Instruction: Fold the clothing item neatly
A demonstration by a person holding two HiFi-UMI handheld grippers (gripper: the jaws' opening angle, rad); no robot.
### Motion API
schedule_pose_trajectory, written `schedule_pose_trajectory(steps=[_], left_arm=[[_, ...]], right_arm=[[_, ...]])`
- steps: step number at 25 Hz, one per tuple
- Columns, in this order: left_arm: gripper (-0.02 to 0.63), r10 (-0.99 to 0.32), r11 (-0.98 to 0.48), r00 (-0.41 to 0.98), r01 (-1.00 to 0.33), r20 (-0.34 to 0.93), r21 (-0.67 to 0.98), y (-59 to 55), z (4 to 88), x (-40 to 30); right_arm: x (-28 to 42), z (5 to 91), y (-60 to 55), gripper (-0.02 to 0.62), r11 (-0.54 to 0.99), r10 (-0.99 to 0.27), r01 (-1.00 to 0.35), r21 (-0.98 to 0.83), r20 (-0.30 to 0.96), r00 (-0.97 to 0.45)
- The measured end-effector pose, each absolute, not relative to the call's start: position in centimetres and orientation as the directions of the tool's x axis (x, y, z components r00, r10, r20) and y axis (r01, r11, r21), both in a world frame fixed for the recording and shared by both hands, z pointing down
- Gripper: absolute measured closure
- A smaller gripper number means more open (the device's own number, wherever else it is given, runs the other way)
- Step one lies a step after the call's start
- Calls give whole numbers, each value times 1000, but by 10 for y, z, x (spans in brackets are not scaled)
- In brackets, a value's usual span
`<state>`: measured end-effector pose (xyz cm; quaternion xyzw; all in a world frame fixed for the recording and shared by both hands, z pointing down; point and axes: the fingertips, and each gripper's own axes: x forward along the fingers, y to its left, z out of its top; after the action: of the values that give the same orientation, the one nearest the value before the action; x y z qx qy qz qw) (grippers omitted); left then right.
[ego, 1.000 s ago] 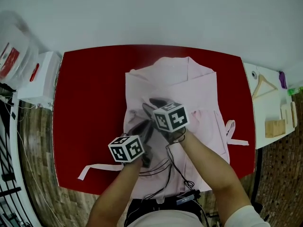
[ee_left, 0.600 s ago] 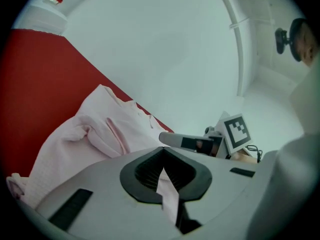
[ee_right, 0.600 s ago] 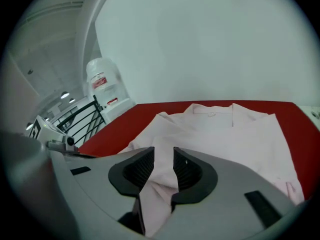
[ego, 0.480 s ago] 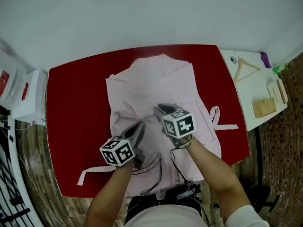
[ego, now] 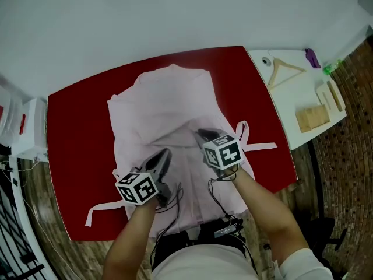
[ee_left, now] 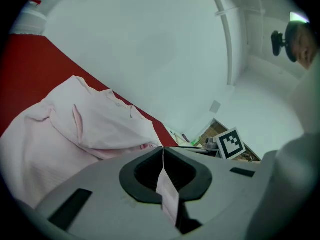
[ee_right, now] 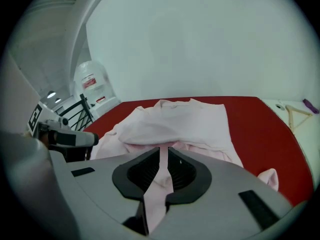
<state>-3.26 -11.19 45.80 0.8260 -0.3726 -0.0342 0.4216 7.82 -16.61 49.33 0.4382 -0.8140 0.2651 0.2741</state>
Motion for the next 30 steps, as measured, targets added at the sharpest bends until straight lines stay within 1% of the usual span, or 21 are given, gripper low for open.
schedule_pose_trajectory(steps=[13,24,30], left_arm=[[597,-560,-484,787,-566,260,668,-96,448,70],[597,-437,-569,847,-520,301,637,-92,455,163],[595,-354,-638,861,-508,367,578,-88,466,207]], right_arm=[[222,515,-133,537,374,-593,-915,-150,720,-360],[302,526,-110,537,291,-613,-945,-152,729,-306],[341,538,-97,535,237,-611,-963,-128,751,-250]])
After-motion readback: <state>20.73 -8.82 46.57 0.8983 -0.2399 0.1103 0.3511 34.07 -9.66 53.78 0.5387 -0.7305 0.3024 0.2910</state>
